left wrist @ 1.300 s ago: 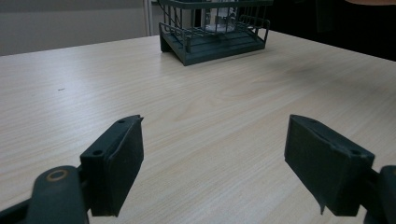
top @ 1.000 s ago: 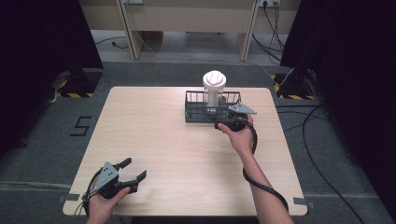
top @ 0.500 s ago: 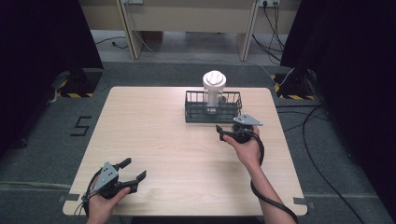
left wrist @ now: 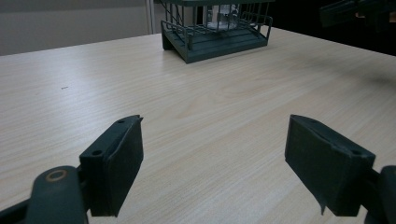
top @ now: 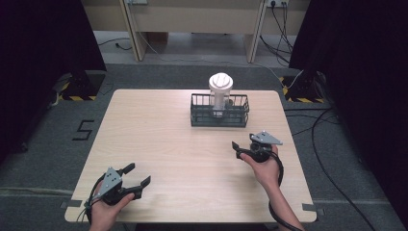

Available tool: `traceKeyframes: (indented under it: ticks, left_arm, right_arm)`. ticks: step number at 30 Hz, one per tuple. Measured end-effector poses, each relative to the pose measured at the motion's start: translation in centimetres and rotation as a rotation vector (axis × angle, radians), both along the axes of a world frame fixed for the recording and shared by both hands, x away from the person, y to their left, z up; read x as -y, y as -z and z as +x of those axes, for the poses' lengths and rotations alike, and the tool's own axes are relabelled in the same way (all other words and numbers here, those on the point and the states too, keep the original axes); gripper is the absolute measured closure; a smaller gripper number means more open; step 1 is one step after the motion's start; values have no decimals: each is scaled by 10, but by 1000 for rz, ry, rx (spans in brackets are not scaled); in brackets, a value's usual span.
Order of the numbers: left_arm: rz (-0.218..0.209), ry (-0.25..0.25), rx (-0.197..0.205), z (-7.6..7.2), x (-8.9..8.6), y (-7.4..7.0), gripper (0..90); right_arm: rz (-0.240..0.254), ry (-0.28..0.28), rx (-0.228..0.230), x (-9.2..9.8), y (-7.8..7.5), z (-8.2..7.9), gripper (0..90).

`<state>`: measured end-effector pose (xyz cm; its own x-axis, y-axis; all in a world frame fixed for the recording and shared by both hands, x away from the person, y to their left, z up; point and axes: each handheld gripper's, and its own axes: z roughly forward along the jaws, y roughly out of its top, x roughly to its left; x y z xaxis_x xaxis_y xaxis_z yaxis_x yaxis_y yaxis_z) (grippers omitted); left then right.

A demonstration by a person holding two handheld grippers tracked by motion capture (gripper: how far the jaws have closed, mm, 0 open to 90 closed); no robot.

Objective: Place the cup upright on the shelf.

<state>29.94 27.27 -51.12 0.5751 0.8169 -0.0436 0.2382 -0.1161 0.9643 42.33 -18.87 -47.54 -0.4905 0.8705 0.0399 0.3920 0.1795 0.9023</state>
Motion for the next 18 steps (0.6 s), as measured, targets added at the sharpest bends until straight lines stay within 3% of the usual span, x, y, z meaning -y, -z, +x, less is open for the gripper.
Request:
traceKeyframes:
  ticks: [18]
  left_arm:
    - [5, -5, -4, 0, 0, 1, 189]
  right_arm:
    - [-6, 11, 13, 20, 21, -49, 191]
